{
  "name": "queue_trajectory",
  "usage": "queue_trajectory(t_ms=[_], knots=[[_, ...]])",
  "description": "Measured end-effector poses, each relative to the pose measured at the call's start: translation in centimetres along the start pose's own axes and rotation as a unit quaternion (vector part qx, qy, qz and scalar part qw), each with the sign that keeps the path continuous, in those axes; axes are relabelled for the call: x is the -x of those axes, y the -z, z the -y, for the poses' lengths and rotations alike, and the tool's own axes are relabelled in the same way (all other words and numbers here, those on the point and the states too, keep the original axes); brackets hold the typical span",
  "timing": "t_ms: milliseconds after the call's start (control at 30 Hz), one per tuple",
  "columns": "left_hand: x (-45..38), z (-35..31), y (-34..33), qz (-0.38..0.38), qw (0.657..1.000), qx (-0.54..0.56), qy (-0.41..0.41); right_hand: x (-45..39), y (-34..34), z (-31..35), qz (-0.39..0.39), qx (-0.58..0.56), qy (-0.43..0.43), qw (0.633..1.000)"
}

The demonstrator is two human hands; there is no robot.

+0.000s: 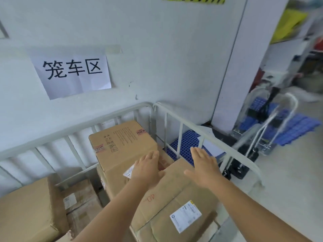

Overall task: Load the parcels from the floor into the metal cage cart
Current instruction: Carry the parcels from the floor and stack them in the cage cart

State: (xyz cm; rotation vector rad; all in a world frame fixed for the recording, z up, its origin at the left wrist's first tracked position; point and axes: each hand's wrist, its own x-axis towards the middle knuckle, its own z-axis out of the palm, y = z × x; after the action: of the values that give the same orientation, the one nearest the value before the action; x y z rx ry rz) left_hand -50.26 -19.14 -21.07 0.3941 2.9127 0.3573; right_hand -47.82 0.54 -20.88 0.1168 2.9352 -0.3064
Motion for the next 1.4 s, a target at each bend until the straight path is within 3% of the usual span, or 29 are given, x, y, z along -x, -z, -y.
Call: queue_trajectory(t_ms=[233,567,867,1400], knots=[[5.0,-8.8,-1.8,0.047,0.988,-0.001,-0.147,12.0,0.4,-5.8,-0.043,-0.037,-0.137,0.989],[12.5,-22.3,-7.7,0.109,0.933,-0.001,-0.344,29.2,-3.4,-14.7,-0.064,-0.077,-0.324,0.941],[24.3,-32.8,-15.3,0.179,0.857,-0.044,-0.481,46.4,-8.9,-19.3,-0.061,-0.126,-0.486,0.862],[48.1,-43.1,-24.1,0.295,0.749,-0.073,-0.588,75.4,-17.7,-19.2,-0.119,-0.179,-0.667,0.714]])
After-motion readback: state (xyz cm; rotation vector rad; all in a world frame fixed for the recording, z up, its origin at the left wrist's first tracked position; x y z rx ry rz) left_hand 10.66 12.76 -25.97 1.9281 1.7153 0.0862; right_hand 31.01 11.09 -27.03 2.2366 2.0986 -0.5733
